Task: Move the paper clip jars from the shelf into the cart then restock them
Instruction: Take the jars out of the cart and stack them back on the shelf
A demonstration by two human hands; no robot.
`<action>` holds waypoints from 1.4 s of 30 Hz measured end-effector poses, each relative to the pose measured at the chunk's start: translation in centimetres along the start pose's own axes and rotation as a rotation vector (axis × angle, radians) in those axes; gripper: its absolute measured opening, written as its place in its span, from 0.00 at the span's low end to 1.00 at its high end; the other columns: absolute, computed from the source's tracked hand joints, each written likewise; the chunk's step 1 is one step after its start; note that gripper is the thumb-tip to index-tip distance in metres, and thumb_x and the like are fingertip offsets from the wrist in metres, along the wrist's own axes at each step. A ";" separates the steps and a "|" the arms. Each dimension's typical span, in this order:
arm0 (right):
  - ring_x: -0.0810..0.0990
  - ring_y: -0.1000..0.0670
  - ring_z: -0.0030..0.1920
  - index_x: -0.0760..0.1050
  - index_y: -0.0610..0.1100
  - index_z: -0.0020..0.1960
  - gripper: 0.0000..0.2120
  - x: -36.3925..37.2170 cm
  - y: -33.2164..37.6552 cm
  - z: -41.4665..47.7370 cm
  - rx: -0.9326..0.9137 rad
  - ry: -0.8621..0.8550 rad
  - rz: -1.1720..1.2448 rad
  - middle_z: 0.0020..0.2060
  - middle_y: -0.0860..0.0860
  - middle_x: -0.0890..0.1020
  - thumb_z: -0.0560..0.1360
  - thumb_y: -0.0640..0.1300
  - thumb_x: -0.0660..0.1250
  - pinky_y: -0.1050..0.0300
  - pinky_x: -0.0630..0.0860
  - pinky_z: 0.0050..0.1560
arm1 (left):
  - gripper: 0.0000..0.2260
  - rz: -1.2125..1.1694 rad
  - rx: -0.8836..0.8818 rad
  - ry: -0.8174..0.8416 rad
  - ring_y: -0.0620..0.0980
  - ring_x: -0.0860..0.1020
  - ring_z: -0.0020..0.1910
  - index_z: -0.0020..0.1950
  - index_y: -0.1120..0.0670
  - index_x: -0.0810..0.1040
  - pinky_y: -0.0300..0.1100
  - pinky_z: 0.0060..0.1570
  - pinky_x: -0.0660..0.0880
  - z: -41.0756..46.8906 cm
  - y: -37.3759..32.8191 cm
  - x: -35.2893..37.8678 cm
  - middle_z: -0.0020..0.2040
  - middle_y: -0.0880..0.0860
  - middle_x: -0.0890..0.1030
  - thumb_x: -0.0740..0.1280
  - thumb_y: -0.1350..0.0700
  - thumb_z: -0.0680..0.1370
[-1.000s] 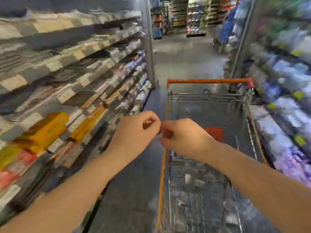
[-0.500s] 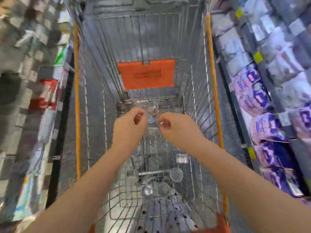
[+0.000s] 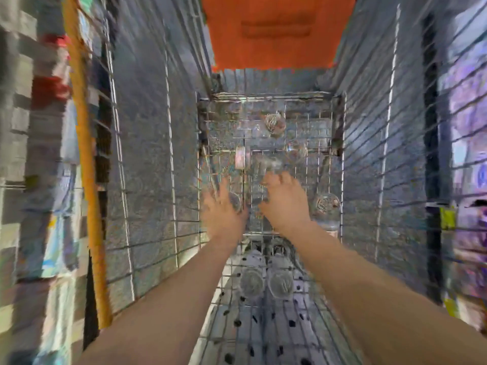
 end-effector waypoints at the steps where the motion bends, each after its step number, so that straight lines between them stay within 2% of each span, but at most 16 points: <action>1: 0.68 0.42 0.64 0.61 0.48 0.70 0.30 0.4 -0.4 1.3 0.011 -0.016 -0.031 0.66 0.44 0.68 0.72 0.46 0.68 0.48 0.69 0.62 | 0.36 -0.024 -0.035 0.026 0.61 0.63 0.68 0.74 0.45 0.52 0.55 0.64 0.68 0.5 -0.1 0.5 0.74 0.59 0.52 0.68 0.42 0.72; 4: 0.62 0.42 0.70 0.57 0.51 0.73 0.35 1.1 -1.1 4.9 -0.005 -0.047 -0.105 0.71 0.44 0.61 0.71 0.42 0.71 0.46 0.64 0.68 | 0.38 -0.108 -0.055 0.055 0.63 0.61 0.70 0.73 0.43 0.52 0.57 0.61 0.68 2.3 -0.6 1.9 0.75 0.56 0.47 0.71 0.46 0.71; 7: 0.57 0.41 0.72 0.50 0.52 0.75 0.43 1.7 -1.5 7.6 -0.055 -0.044 -0.113 0.74 0.45 0.57 0.70 0.41 0.73 0.45 0.61 0.71 | 0.42 -0.055 -0.023 0.110 0.64 0.55 0.73 0.75 0.42 0.47 0.57 0.66 0.66 4.1 -0.3 3.7 0.76 0.56 0.42 0.72 0.46 0.70; 10: 0.56 0.41 0.73 0.49 0.50 0.76 0.42 3.0 -1.6 8.9 -0.095 0.029 -0.124 0.73 0.45 0.58 0.71 0.35 0.69 0.47 0.62 0.70 | 0.45 0.040 -0.016 0.132 0.62 0.54 0.74 0.75 0.42 0.44 0.56 0.65 0.68 5.0 0.3 5.0 0.76 0.56 0.44 0.73 0.55 0.71; 12: 0.60 0.42 0.71 0.54 0.48 0.75 0.38 3.7 -1.7 8.9 -0.105 0.007 -0.091 0.71 0.46 0.63 0.71 0.30 0.65 0.47 0.65 0.69 | 0.41 -0.011 -0.011 0.066 0.59 0.62 0.71 0.74 0.44 0.54 0.53 0.62 0.73 5.1 0.8 5.1 0.76 0.53 0.52 0.72 0.64 0.70; 13: 0.62 0.43 0.70 0.57 0.47 0.74 0.36 3.8 -1.7 8.8 -0.103 -0.011 -0.065 0.70 0.46 0.65 0.71 0.29 0.64 0.48 0.65 0.69 | 0.37 -0.029 -0.012 0.045 0.56 0.64 0.69 0.73 0.46 0.59 0.51 0.62 0.72 5.0 1.0 4.9 0.74 0.53 0.56 0.72 0.64 0.70; 15: 0.66 0.44 0.68 0.62 0.46 0.71 0.31 3.5 -1.6 8.5 -0.100 -0.041 -0.026 0.67 0.46 0.69 0.72 0.29 0.64 0.50 0.65 0.68 | 0.29 -0.022 -0.012 0.049 0.54 0.66 0.66 0.69 0.49 0.66 0.46 0.63 0.70 4.4 1.0 4.0 0.71 0.54 0.61 0.72 0.62 0.71; 19: 0.71 0.46 0.64 0.64 0.46 0.69 0.22 1.4 -1.0 6.1 -0.091 -0.057 0.052 0.63 0.46 0.72 0.76 0.37 0.64 0.53 0.67 0.66 | 0.23 -0.079 0.022 0.023 0.51 0.69 0.59 0.63 0.50 0.69 0.37 0.51 0.67 2.5 -0.2 1.2 0.66 0.54 0.64 0.72 0.59 0.71; 21: 0.73 0.45 0.61 0.65 0.46 0.68 0.21 0.0 -0.3 4.3 -0.107 -0.083 0.077 0.62 0.45 0.74 0.77 0.38 0.64 0.52 0.70 0.63 | 0.22 -0.094 0.059 -0.007 0.50 0.71 0.55 0.62 0.50 0.69 0.39 0.53 0.70 1.1 -1.2 -0.4 0.64 0.54 0.64 0.73 0.57 0.71; 24: 0.78 0.45 0.52 0.65 0.48 0.67 0.21 -3.3 1.0 1.4 -0.108 -0.153 0.149 0.59 0.46 0.75 0.77 0.39 0.64 0.52 0.76 0.51 | 0.22 -0.129 0.118 -0.073 0.52 0.72 0.55 0.61 0.51 0.69 0.47 0.53 0.75 -1.2 -3.3 -3.5 0.61 0.54 0.66 0.73 0.54 0.70; 27: 0.77 0.50 0.42 0.66 0.50 0.65 0.18 -6.6 2.2 -2.1 -0.126 -0.187 0.273 0.54 0.48 0.76 0.77 0.41 0.64 0.58 0.74 0.40 | 0.24 -0.182 0.210 -0.168 0.52 0.73 0.53 0.63 0.52 0.69 0.46 0.51 0.74 -3.8 -5.4 -7.4 0.59 0.54 0.68 0.73 0.53 0.70; 32: 0.78 0.53 0.48 0.69 0.57 0.61 0.18 -12.0 3.8 -8.1 -0.134 -0.341 0.685 0.53 0.54 0.78 0.74 0.45 0.68 0.55 0.75 0.49 | 0.23 -0.317 0.358 -0.217 0.51 0.73 0.55 0.64 0.51 0.71 0.38 0.46 0.65 -8.5 -8.3 -14.4 0.61 0.52 0.67 0.72 0.53 0.71; 35: 0.76 0.57 0.49 0.68 0.61 0.52 0.20 -15.6 5.1 -11.6 -0.187 -0.418 0.830 0.51 0.56 0.76 0.71 0.38 0.68 0.61 0.71 0.48 | 0.20 -0.333 0.484 -0.260 0.50 0.72 0.56 0.61 0.52 0.74 0.38 0.47 0.67 -11.4 -9.5 -18.5 0.61 0.52 0.67 0.72 0.55 0.70; 37: 0.76 0.57 0.49 0.68 0.60 0.51 0.22 -18.0 6.0 -13.9 -0.249 -0.468 0.867 0.49 0.56 0.76 0.68 0.35 0.69 0.65 0.70 0.47 | 0.21 -0.333 0.545 -0.320 0.51 0.71 0.58 0.61 0.54 0.73 0.37 0.47 0.66 -13.6 -10.1 -21.3 0.61 0.52 0.67 0.72 0.55 0.70; 40: 0.76 0.61 0.44 0.65 0.61 0.51 0.26 -21.0 7.2 -17.2 -0.336 -0.499 0.904 0.46 0.57 0.77 0.67 0.33 0.69 0.75 0.67 0.37 | 0.23 -0.301 0.592 -0.394 0.51 0.71 0.58 0.63 0.54 0.71 0.36 0.46 0.64 -17.2 -10.9 -24.7 0.62 0.51 0.67 0.71 0.53 0.70; 42: 0.77 0.59 0.44 0.64 0.63 0.51 0.27 -23.2 7.9 -19.8 -0.433 -0.508 0.909 0.47 0.57 0.78 0.66 0.36 0.69 0.72 0.70 0.37 | 0.22 -0.289 0.606 -0.450 0.51 0.72 0.56 0.62 0.54 0.70 0.37 0.45 0.65 -19.8 -11.3 -26.9 0.61 0.50 0.67 0.71 0.52 0.70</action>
Point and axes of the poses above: each hand's wrist, its own z-axis towards the middle knuckle, its own x-axis out of the palm, y = z × x, the point moved 3 cm from there along z, towards the middle knuckle
